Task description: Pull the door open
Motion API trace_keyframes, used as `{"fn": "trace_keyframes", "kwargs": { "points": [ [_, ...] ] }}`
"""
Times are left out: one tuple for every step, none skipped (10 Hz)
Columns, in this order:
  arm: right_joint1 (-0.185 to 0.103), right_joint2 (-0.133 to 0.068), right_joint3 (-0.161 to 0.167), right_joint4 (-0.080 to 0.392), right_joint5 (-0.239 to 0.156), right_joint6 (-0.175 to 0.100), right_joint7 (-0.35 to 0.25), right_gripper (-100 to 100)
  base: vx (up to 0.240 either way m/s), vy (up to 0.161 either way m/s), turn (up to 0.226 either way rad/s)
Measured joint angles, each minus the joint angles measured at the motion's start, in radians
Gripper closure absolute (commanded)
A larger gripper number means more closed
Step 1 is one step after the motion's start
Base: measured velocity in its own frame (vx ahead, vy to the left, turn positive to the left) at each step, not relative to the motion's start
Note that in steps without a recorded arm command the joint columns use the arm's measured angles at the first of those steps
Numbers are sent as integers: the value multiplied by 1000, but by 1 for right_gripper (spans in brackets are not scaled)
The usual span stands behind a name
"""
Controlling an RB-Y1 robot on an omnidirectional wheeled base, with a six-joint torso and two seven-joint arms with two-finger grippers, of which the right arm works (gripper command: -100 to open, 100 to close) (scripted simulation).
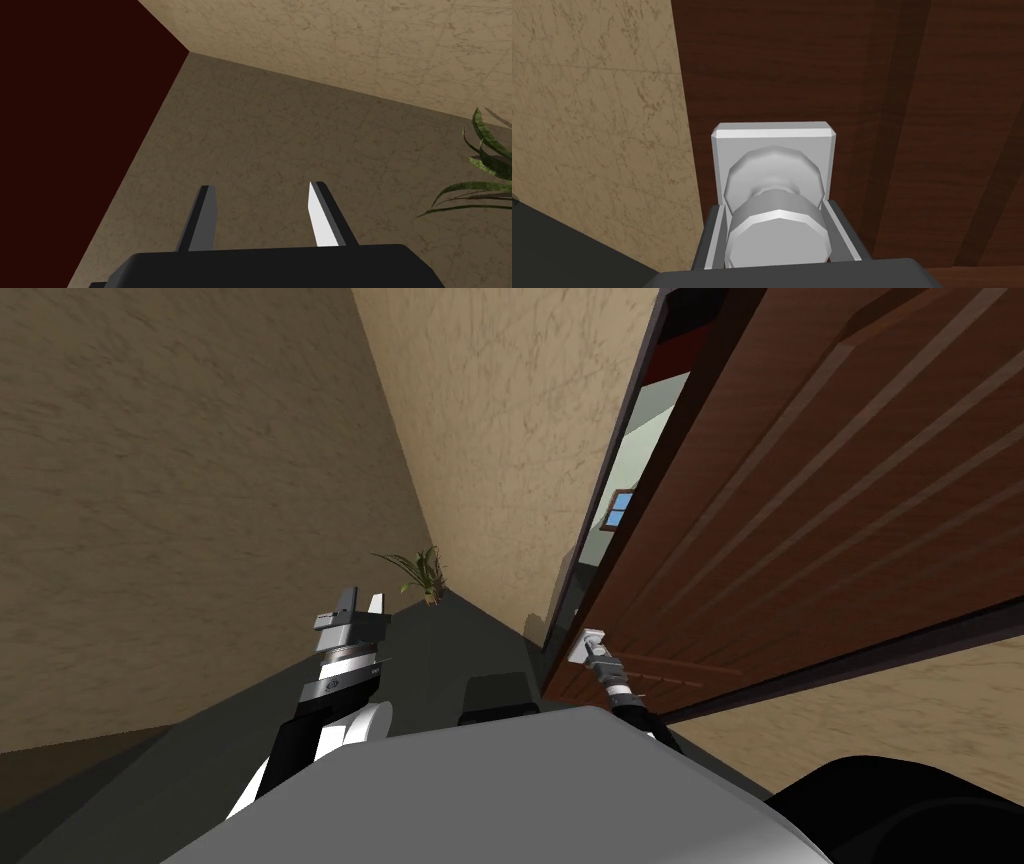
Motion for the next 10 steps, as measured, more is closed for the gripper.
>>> {"fn": "trace_keyframes", "kwargs": {
  "points": [
    [1,-9,6,3,3,-7,-10,100,-260,-31,152],
    [2,-19,13,5,7,-13,-19,100,-247,-25,150],
    [4,-29,19,8,11,-19,-28,100,-253,-43,153],
    [6,-38,25,9,14,-25,-37,100,-237,-54,144],
    [7,-48,33,12,18,-31,-48,100,-231,-31,121],
    [7,-57,38,14,21,-37,-57,100,-101,-5,33],
    [8,-57,41,16,22,-36,-58,100,-148,-21,138],
    [10,-65,44,18,23,-41,-64,100,-207,-38,131],
    [9,-72,47,20,26,-48,-72,100,-198,-15,144],
    [10,-82,51,23,29,-57,-80,100,-184,-32,95]
  ]
}}
